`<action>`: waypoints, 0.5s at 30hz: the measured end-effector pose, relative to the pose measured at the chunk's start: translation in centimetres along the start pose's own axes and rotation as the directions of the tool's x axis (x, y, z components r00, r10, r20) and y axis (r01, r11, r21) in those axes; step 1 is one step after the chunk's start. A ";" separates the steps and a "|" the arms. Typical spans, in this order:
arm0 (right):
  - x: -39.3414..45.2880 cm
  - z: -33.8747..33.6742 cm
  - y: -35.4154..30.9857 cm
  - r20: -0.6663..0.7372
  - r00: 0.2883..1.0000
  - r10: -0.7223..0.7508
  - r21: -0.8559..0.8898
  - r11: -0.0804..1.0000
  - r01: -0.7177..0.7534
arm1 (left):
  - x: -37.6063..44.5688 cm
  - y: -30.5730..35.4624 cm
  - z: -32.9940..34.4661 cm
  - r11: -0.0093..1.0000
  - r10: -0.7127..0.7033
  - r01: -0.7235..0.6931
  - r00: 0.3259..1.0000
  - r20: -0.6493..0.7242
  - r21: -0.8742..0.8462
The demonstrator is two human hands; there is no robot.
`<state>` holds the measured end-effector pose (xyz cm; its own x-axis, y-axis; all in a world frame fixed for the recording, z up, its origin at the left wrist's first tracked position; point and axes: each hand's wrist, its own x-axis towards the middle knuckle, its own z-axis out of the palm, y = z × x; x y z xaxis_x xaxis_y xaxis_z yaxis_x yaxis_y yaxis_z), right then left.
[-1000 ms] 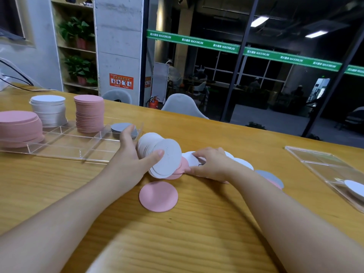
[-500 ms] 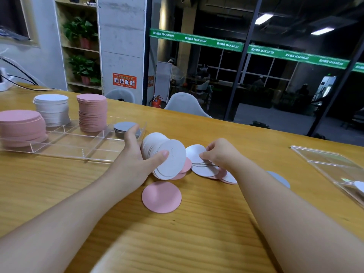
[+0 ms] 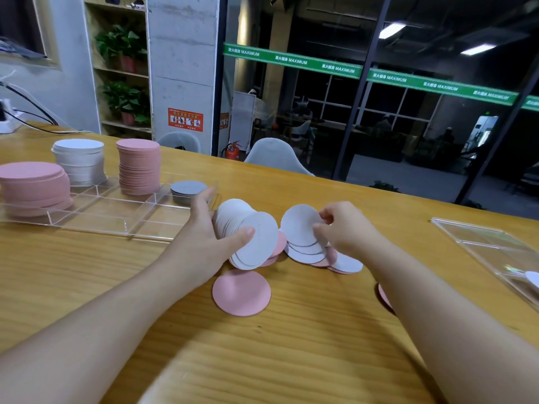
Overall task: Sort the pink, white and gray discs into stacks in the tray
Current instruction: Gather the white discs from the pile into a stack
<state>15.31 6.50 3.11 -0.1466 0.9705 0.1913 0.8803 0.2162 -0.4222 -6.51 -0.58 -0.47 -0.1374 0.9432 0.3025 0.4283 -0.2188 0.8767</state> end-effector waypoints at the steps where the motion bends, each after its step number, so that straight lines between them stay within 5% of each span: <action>1: -0.4 -0.5 0.3 0.000 0.999 -0.040 -0.008 0.999 0.040 | 0.0 0.0 0.0 1.000 0.004 -0.004 1.000 -0.001 0.001; 11: -2.7 -2.5 -0.3 0.154 0.954 -0.258 0.347 0.918 0.192 | 0.1 -0.5 -0.1 1.000 0.007 -0.007 1.000 0.010 0.006; 15: -2.6 -0.2 -2.0 0.027 0.971 -0.237 0.276 0.935 0.221 | 0.2 -0.6 -0.2 1.000 0.004 -0.005 1.000 0.028 0.029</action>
<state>14.05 3.49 3.63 -0.3631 0.8941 0.2621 0.6665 0.4459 -0.5974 -7.03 -0.29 -0.84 -0.1107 0.9490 0.2952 0.4543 -0.2159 0.8643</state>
